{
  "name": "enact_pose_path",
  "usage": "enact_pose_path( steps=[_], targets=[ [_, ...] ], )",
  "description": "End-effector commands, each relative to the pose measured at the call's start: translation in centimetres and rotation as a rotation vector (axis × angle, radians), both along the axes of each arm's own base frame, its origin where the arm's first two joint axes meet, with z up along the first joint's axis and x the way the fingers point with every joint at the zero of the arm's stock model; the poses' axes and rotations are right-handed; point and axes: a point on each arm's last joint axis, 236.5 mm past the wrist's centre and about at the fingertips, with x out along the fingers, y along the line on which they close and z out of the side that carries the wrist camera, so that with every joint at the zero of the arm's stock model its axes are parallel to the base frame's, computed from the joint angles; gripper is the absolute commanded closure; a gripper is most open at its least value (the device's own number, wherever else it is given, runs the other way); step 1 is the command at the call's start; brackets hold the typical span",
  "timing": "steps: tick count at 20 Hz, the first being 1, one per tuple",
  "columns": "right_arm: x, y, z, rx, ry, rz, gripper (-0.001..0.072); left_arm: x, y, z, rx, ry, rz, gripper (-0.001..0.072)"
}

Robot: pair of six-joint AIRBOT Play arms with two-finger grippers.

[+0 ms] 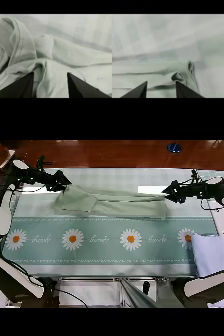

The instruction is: Fold the shirts.

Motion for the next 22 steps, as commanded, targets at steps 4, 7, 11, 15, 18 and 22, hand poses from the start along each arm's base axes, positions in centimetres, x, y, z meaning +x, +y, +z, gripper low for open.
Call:
enact_pose_path(
  steps=[4, 7, 11, 15, 18, 22],
  targets=[
    [-3.3, -6.1, 1.6, -0.097, 0.052, -0.037, 0.0296, -5.5, 9.7, 2.7, 0.252, 0.117, -0.005, 0.0198],
    [-5.3, -6.9, -1.0, -0.115, 0.103, -0.131, 0.0296, -4.9, 10.1, 7.2, 0.206, -0.084, 0.101, 0.0198],
    [-6.1, -1.6, -3.7, -0.018, 0.138, -0.059, 0.0296, -6.4, 4.7, 10.4, 0.131, -0.281, 0.066, 0.0198],
    [-5.3, 2.2, -4.5, 0.062, 0.139, -0.029, 0.0296, -7.5, 0.8, 10.0, 0.118, -0.272, -0.015, 0.0198],
    [-5.2, 4.0, -4.4, 0.065, 0.138, 0.012, 0.0328, -7.3, -1.5, 10.0, 0.117, -0.291, -0.051, 0.0198],
    [-5.3, 5.5, -1.1, 0.080, 0.065, 0.125, 0.0687, -7.7, -4.2, 9.5, 0.108, -0.285, -0.111, 0.0206]
  ],
)
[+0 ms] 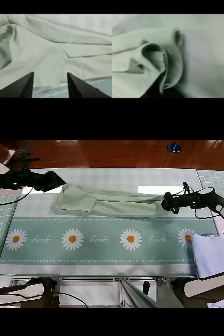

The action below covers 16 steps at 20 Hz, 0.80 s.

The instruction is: Fold the shirts.

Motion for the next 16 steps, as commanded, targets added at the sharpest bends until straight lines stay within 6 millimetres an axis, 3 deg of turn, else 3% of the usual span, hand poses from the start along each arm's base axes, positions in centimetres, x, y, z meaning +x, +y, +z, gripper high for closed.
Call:
enact_pose_path(
  steps=[1, 2, 3, 5, 8, 11, 16],
  targets=[
    [-0.5, 1.2, 3.4, 0.004, -0.065, 0.092, 0.0687, -0.5, -2.5, -0.2, 0.000, -0.001, -0.054, 0.0324],
    [-1.2, 0.5, 4.5, -0.043, -0.079, 0.120, 0.0687, -0.9, -3.1, -0.3, -0.002, 0.008, -0.073, 0.0610],
    [-2.2, -0.3, 5.6, -0.108, -0.088, 0.146, 0.0687, -1.2, -3.7, -0.3, -0.001, 0.011, -0.095, 0.0681],
    [-5.1, -1.3, 8.1, -0.217, -0.119, 0.173, 0.0688, -1.7, -5.1, -0.4, -0.001, 0.017, -0.131, 0.0687],
    [-10.6, -0.2, 11.7, -0.258, -0.204, 0.164, 0.0688, -2.8, -9.3, -0.6, 0.001, 0.011, -0.217, 0.0687],
    [-15.9, 1.3, 15.2, -0.265, -0.281, 0.142, 0.0687, -4.1, -15.8, -2.6, -0.003, 0.027, -0.306, 0.0688],
    [-21.7, 3.2, 21.5, -0.270, -0.429, 0.081, 0.0687, -10.2, -29.1, -5.6, -0.023, 0.107, -0.541, 0.0688]
  ],
)
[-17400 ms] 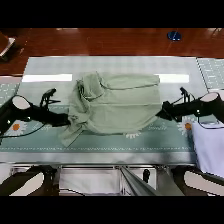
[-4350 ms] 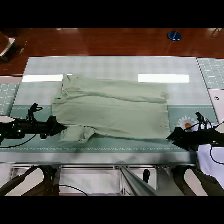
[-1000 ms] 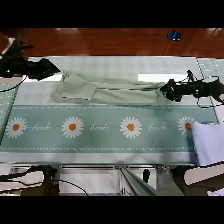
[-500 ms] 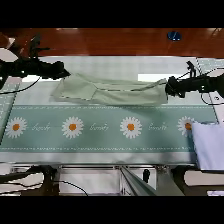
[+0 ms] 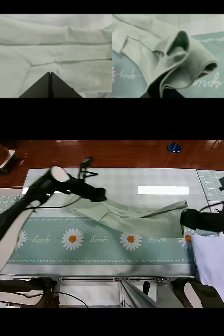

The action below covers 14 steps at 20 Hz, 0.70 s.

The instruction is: Fold the shirts.

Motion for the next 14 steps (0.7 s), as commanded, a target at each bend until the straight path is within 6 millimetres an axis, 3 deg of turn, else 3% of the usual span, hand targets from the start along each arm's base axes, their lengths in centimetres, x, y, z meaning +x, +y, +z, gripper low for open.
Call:
enact_pose_path(
  steps=[1, 4, 7, 10, 12, 14],
  targets=[
    [-4.4, 1.2, 3.1, 0.013, -0.079, -0.034, 0.0688, -5.1, -8.9, -2.0, -0.002, 0.048, -0.154, 0.0688],
    [-5.8, 1.7, 3.8, 0.015, -0.095, -0.033, 0.0687, -10.6, -14.4, -4.4, 0.019, 0.117, -0.271, 0.0688],
    [-5.6, 1.9, 4.1, 0.030, -0.104, -0.030, 0.0688, -17.5, -17.9, -5.7, 0.012, 0.212, -0.394, 0.0688],
    [-5.6, 2.4, 4.4, 0.049, -0.116, -0.019, 0.0688, -21.5, -20.5, -6.8, -0.009, 0.242, -0.445, 0.0687],
    [-5.5, 2.3, 4.5, 0.048, -0.120, -0.021, 0.0687, -21.7, -20.7, -6.8, -0.016, 0.234, -0.461, 0.0687],
    [-5.4, 2.4, 4.6, 0.053, -0.120, -0.021, 0.0688, -18.0, -19.5, -5.4, -0.042, 0.218, -0.388, 0.0688]
  ],
)
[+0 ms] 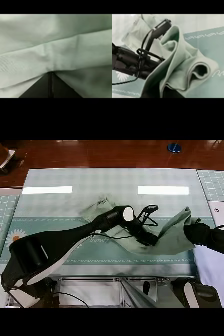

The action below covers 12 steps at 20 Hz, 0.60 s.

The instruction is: Fold the shirts.

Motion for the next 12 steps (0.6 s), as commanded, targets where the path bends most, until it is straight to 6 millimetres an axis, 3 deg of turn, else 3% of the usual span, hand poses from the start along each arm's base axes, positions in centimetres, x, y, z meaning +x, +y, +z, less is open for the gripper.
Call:
enact_pose_path(
  steps=[1, 3, 5, 7, 8, 10, 12],
  targets=[
    [0.1, 0.5, 0.4, 0.020, -0.002, 0.016, 0.0688, 4.2, 1.5, 1.9, -0.035, 0.002, 0.094, 0.0688],
    [0.7, 1.5, 1.1, 0.070, -0.017, 0.049, 0.0688, 10.1, 6.2, 5.0, -0.057, -0.014, 0.204, 0.0688],
    [1.7, 2.5, 1.7, 0.133, -0.033, 0.084, 0.0688, 16.1, 13.9, 9.1, -0.054, -0.087, 0.333, 0.0688],
    [3.4, 3.5, 2.5, 0.210, -0.057, 0.118, 0.0687, 19.9, 22.2, 13.3, -0.042, -0.181, 0.506, 0.0687],
    [4.4, 3.9, 2.6, 0.235, -0.067, 0.126, 0.0688, 20.9, 26.5, 15.6, -0.038, -0.239, 0.596, 0.0688],
    [6.6, 6.0, 2.3, 0.254, -0.069, 0.169, 0.0688, 20.8, 34.0, 19.2, -0.014, -0.359, 0.747, 0.0687],
    [9.0, 9.9, 1.8, 0.257, -0.060, 0.241, 0.0687, 18.5, 38.9, 21.4, 0.006, -0.459, 0.836, 0.0687]
  ],
)
